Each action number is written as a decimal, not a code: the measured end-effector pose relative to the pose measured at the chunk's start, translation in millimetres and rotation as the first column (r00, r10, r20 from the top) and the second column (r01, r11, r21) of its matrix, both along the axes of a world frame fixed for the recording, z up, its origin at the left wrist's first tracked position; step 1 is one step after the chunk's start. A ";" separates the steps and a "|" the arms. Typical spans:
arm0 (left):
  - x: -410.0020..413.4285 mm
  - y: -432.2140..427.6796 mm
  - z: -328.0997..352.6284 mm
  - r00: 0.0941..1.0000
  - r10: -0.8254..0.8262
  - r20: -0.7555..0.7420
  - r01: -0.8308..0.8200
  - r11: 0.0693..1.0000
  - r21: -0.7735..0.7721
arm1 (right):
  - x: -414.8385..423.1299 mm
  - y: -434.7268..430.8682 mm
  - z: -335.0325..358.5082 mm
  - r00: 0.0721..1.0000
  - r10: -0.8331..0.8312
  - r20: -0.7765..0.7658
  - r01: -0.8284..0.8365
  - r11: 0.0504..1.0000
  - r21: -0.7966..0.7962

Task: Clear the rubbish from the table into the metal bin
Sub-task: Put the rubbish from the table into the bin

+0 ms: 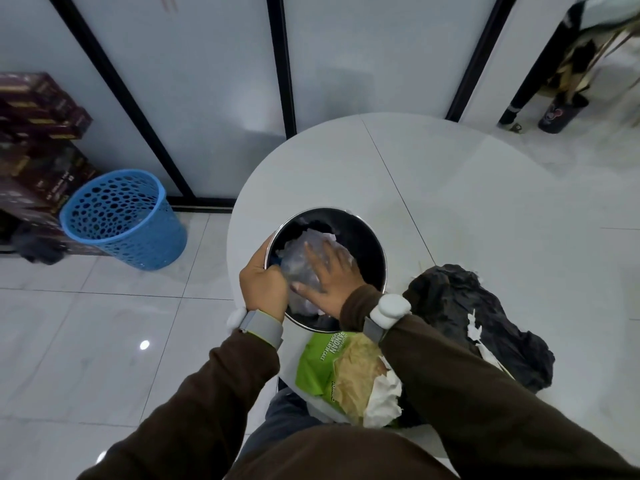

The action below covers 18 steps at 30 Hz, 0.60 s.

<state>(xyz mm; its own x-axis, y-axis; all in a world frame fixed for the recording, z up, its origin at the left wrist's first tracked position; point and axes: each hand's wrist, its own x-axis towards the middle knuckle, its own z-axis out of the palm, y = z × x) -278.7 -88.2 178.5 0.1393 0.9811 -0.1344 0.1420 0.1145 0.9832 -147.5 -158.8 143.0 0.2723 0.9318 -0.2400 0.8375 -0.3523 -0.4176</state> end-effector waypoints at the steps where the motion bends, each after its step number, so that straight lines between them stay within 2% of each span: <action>1: -0.9 -1.1 1.3 1.000 0.005 0.007 -0.005 1.000 0.001 | -4.9 6.6 -6.2 0.999 -0.002 -0.032 -0.001 0.997 -0.075; 4: -3.0 -2.8 5.2 1.000 -0.007 0.010 0.007 0.999 0.044 | -18.5 19.1 -23.0 0.996 0.046 0.077 -0.030 0.980 -0.199; 7: -2.8 -5.2 9.2 0.999 -0.043 -0.009 0.044 0.996 0.077 | -18.8 23.2 -42.7 0.990 0.046 0.137 -0.021 0.984 -0.176; 12: -4.4 -5.5 6.8 0.999 -0.045 0.000 0.045 0.998 0.044 | -7.4 26.6 -51.2 0.956 0.200 0.214 -0.141 0.955 -0.262; 14: -5.6 -2.2 5.9 1.000 -0.029 0.008 0.028 0.999 0.047 | 0.3 34.1 -45.5 0.941 0.241 0.237 -0.186 0.955 -0.231; 16: -4.5 2.1 6.1 1.000 -0.013 0.010 0.012 0.998 0.069 | 9.5 40.0 -32.4 0.964 0.239 0.117 -0.222 0.964 -0.146; 18: -3.8 9.1 2.2 0.999 0.009 0.048 -0.011 0.998 0.056 | 17.4 39.7 -20.3 0.985 0.156 -0.067 -0.159 0.987 -0.039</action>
<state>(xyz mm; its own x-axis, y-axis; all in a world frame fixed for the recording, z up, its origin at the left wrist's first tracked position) -282.4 -79.1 180.6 0.1345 0.9883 -0.0719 0.0939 0.0596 0.9938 -130.2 -119.1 122.7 0.1061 0.9499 -0.2940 0.8563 -0.2375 -0.4586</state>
